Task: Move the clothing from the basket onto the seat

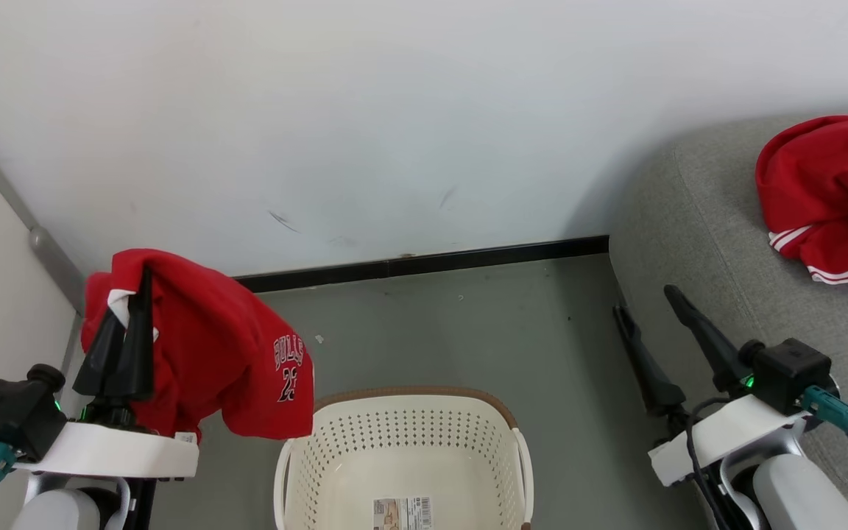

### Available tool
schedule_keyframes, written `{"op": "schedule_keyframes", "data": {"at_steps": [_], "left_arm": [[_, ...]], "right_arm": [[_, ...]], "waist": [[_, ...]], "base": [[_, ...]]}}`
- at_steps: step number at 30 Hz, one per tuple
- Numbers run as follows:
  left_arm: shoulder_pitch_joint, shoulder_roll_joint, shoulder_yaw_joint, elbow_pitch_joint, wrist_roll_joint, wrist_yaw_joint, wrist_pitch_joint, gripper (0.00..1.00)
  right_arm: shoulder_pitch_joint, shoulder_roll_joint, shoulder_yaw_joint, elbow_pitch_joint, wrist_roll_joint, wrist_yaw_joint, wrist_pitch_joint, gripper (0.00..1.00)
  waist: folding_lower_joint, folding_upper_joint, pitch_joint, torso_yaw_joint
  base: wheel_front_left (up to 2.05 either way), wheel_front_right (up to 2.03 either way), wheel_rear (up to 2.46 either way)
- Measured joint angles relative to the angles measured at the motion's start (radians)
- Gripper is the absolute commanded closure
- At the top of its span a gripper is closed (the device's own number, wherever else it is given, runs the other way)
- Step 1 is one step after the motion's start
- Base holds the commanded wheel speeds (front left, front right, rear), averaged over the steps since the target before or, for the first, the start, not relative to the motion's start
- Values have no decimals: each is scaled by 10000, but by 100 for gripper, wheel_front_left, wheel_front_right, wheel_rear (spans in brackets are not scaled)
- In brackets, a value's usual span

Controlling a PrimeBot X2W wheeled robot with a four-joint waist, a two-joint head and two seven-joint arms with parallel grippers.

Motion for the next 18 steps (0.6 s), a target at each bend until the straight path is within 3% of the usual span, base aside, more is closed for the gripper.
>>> {"op": "schedule_keyframes", "data": {"at_steps": [18], "left_arm": [[-1709, 192, -1285, -1214, 454, -468, 1012, 100]], "right_arm": [[-580, -282, 2207, -894, 972, 0, 2, 0]], "waist": [[0, 0, 201, -109]], "base": [[0, 0, 0]]}}
